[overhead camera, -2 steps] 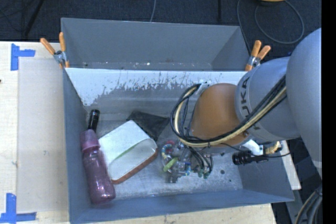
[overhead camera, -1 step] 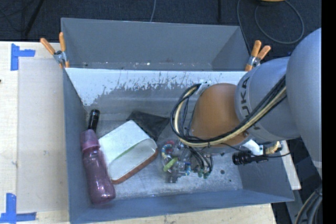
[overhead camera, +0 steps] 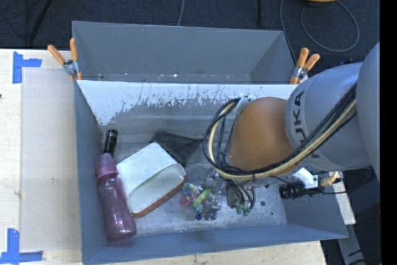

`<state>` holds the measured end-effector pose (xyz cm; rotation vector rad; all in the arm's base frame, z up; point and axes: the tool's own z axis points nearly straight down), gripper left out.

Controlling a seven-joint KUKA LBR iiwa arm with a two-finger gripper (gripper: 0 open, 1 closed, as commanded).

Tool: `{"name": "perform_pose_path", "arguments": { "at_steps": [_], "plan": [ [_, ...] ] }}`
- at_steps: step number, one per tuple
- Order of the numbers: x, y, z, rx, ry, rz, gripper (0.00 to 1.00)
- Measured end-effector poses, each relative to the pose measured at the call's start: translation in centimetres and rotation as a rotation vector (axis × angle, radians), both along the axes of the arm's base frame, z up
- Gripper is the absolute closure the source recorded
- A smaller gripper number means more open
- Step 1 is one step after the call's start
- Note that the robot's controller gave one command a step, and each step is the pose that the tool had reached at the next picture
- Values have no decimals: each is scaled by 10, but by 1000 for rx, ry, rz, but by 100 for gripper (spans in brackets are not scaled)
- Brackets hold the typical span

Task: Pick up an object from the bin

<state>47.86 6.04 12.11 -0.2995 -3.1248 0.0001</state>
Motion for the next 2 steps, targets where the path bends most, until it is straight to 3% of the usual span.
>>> {"name": "perform_pose_path", "arguments": {
  "at_steps": [1,2],
  "plan": [
    [0,0,0,0,0,-1,100],
    [-2,-9,49,-1,7,8,100]
  ]
}}
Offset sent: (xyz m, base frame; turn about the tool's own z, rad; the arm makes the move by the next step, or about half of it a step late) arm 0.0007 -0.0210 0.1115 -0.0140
